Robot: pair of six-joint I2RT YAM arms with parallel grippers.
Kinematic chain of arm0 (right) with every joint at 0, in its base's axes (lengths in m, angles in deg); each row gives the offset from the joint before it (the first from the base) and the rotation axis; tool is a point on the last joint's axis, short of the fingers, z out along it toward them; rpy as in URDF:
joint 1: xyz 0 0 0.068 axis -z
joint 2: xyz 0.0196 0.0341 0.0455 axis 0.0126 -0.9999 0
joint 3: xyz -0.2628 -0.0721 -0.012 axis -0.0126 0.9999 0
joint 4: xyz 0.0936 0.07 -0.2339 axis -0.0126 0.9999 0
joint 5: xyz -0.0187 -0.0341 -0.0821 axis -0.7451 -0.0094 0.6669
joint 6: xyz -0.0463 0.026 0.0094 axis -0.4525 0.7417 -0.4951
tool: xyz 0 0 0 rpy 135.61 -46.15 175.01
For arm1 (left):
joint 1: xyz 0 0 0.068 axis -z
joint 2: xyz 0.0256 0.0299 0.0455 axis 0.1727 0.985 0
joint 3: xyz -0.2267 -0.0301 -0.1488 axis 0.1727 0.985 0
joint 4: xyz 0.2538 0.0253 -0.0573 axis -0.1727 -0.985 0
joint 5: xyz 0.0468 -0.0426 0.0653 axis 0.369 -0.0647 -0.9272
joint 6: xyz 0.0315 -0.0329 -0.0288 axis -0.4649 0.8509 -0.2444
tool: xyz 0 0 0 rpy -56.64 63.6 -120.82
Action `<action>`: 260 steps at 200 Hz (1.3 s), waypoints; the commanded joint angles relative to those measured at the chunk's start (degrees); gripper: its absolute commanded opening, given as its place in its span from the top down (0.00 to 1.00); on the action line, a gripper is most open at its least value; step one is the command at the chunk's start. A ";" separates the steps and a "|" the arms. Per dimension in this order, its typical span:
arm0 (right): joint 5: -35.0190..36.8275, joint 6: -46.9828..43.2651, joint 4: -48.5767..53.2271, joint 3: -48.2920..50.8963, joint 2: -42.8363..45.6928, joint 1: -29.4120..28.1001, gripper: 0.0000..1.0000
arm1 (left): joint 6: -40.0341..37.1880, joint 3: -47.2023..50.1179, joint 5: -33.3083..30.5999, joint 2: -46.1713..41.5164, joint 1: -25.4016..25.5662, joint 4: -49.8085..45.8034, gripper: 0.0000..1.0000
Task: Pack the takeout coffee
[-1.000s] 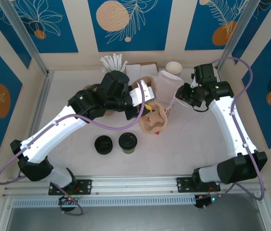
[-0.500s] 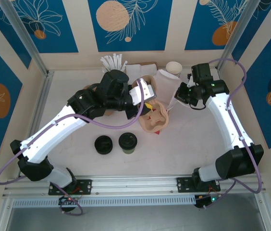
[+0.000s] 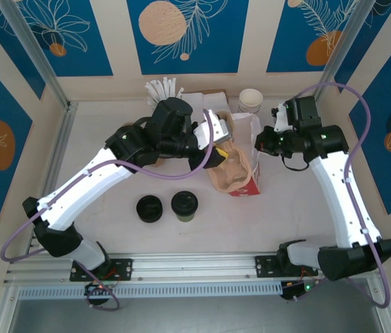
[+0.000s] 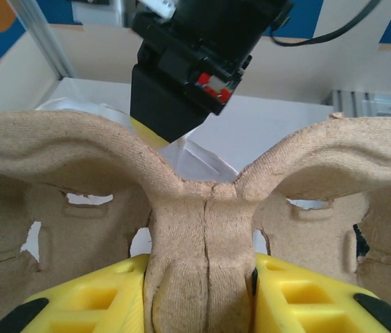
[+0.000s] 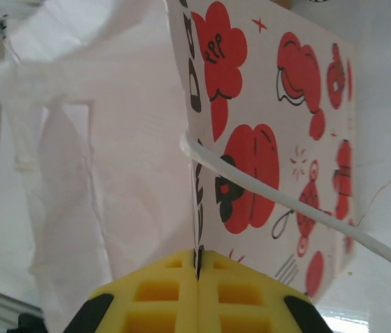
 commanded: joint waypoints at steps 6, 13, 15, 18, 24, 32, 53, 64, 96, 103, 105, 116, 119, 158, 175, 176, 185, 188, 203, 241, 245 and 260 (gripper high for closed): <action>-3.23 -4.97 5.17 -1.04 2.53 -0.99 1.00 | 4.08 -1.53 6.69 1.81 0.19 2.24 0.65; -3.27 -5.35 5.50 -0.92 3.15 -1.31 1.00 | 4.59 -1.19 7.45 2.17 0.21 2.52 0.65; -3.33 -5.40 5.62 -0.81 3.26 -1.34 1.00 | 4.74 -1.07 7.68 2.26 0.19 2.54 0.65; -3.36 -5.51 5.75 -0.73 3.59 -1.40 1.00 | 4.93 -0.90 8.06 2.39 0.19 2.61 0.65; -3.64 -5.82 5.81 -0.61 4.05 -1.58 1.00 | 5.08 -0.53 9.05 2.59 0.19 2.72 0.65; -4.30 -6.29 5.95 -0.49 4.64 -1.87 1.00 | 5.00 0.18 10.65 2.55 0.24 2.83 0.64; -4.98 -7.15 6.19 -0.56 5.60 -2.73 1.00 | 4.37 3.78 14.09 1.29 0.19 4.88 0.64; -5.90 -7.77 6.41 -0.74 5.94 -3.22 1.00 | 3.90 4.23 15.09 1.38 0.19 4.65 0.63; -6.92 -8.91 6.95 -1.19 6.32 -4.84 1.00 | 2.72 2.90 16.21 2.74 0.12 1.76 0.63; -7.04 -9.14 7.08 -1.26 6.32 -5.14 1.00 | 2.50 2.66 16.25 2.99 0.01 1.06 0.64; -7.04 -9.11 7.09 -1.20 6.34 -5.22 1.00 | 2.46 2.58 16.28 3.08 0.01 0.83 0.64; -6.95 -9.43 7.25 -1.02 6.28 -5.86 1.00 | 2.25 2.43 16.07 3.44 -0.07 -0.03 0.64; -6.92 -9.53 7.23 -0.93 6.39 -6.01 1.00 | 2.12 2.43 15.99 3.51 -0.15 -0.20 0.64; -6.83 -9.59 7.62 -0.14 6.82 -7.58 1.00 | 1.53 3.45 15.46 3.64 -0.68 -1.11 0.64; -7.15 -9.76 7.75 -0.09 6.84 -7.92 1.00 | 1.35 3.92 15.32 3.84 -1.16 -1.19 0.64; -7.17 -9.74 7.78 -0.07 6.84 -7.92 1.00 | 1.33 3.97 15.32 3.85 -1.23 -1.21 0.64; -7.14 -9.85 8.01 -0.08 6.75 -8.18 1.00 | 1.30 4.00 15.50 4.08 -1.55 -1.40 0.64; -7.10 -9.92 8.10 -0.11 6.75 -8.24 1.00 | 1.26 4.01 15.57 4.15 -1.61 -1.53 0.64; -6.07 -10.07 8.70 -0.22 6.75 -8.58 1.00 | 0.89 4.19 15.40 4.61 -2.18 -2.05 0.64; -5.87 -11.27 9.81 -0.38 6.76 -9.06 1.00 | -1.26 4.45 14.54 5.61 -3.12 -4.04 0.65; -5.87 -11.29 9.94 -0.35 6.80 -9.06 1.00 | -1.47 4.45 14.70 5.58 -3.18 -4.04 0.65; -5.78 -11.30 10.23 -0.16 6.75 -9.06 1.00 | -2.14 4.87 14.88 5.67 -3.57 -4.28 0.65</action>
